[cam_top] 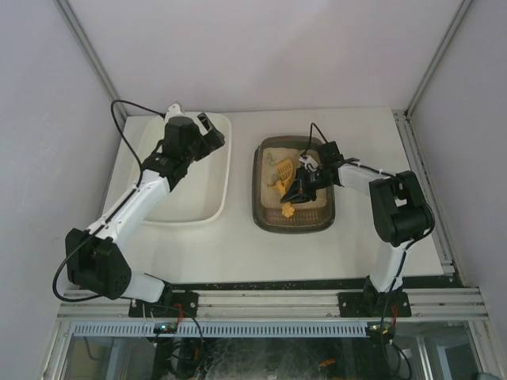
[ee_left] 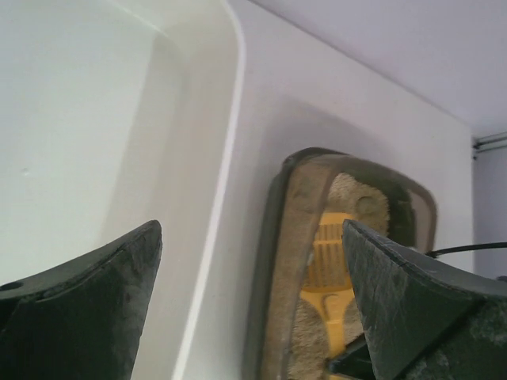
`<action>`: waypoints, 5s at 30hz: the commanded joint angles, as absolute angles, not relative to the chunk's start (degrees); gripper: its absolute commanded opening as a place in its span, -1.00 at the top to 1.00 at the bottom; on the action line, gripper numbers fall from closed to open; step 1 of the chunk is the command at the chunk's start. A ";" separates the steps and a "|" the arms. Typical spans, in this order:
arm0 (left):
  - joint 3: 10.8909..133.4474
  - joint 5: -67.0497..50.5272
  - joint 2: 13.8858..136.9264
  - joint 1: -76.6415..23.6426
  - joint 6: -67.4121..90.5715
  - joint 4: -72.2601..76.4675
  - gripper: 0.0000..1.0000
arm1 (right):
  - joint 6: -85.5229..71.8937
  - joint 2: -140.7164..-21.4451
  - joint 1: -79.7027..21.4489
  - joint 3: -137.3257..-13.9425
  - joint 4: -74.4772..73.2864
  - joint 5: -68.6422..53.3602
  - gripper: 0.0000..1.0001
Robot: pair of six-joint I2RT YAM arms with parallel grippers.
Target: Clean the litter box
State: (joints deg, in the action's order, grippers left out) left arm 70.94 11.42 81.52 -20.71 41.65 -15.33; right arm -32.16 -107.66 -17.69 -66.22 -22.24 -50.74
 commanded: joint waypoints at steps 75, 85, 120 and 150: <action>52.60 23.16 49.14 7.49 14.76 -26.03 -0.85 | -68.06 -89.95 -12.83 -28.75 55.64 -58.39 1.00; 54.59 6.21 52.17 18.20 18.03 -31.66 -0.86 | -66.63 -86.13 -15.16 -30.19 50.22 -57.62 1.00; 55.81 -2.65 62.51 31.11 19.26 -30.81 -0.85 | -14.98 -107.21 -58.20 -90.42 -35.35 9.13 1.00; 68.66 -0.54 68.68 4.76 24.04 -22.34 -0.99 | -22.19 -85.24 -50.76 -79.38 -35.83 4.25 1.00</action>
